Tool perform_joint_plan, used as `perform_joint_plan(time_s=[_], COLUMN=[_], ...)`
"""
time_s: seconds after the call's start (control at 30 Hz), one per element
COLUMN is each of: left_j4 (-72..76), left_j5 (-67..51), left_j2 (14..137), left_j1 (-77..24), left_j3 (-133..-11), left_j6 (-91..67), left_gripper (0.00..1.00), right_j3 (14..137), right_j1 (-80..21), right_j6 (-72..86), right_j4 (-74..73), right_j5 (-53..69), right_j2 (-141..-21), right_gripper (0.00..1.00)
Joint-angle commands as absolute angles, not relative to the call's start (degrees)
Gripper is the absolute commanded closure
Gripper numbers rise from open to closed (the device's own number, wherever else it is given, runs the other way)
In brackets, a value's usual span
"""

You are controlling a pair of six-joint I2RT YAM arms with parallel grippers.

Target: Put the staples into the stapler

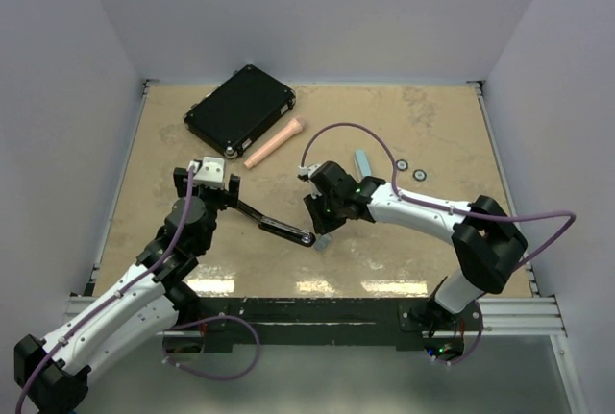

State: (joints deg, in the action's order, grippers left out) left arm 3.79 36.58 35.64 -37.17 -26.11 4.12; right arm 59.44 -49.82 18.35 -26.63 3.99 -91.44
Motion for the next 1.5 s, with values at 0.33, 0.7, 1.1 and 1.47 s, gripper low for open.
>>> perform_joint_plan(time_s=[0.33,0.7,1.1,1.47], left_j4=[6.1,6.1,5.9,5.9], left_j5=[37.6,37.4,37.1,36.8], left_j2=[33.3,33.6,33.7,34.0], left_j1=[-36.9,-37.0,-37.0,-37.0], left_j3=[-27.4,-27.5,-27.6,-27.7], left_j6=[4.3,4.3,4.3,4.3], left_gripper=[0.15,0.15,0.15,0.16], right_j3=[62.0,61.9,63.9,64.1], right_j1=[-52.3,-53.0,-53.9,-53.9], right_j6=[15.6,15.6,16.5,18.4], right_j4=[-28.6,-29.9,-31.6,-34.3], right_j5=[3.3,2.0,-1.3,-6.2], right_j2=[-96.9,-98.5,-100.5,-99.3], right_gripper=[0.71,0.71,0.72,0.79])
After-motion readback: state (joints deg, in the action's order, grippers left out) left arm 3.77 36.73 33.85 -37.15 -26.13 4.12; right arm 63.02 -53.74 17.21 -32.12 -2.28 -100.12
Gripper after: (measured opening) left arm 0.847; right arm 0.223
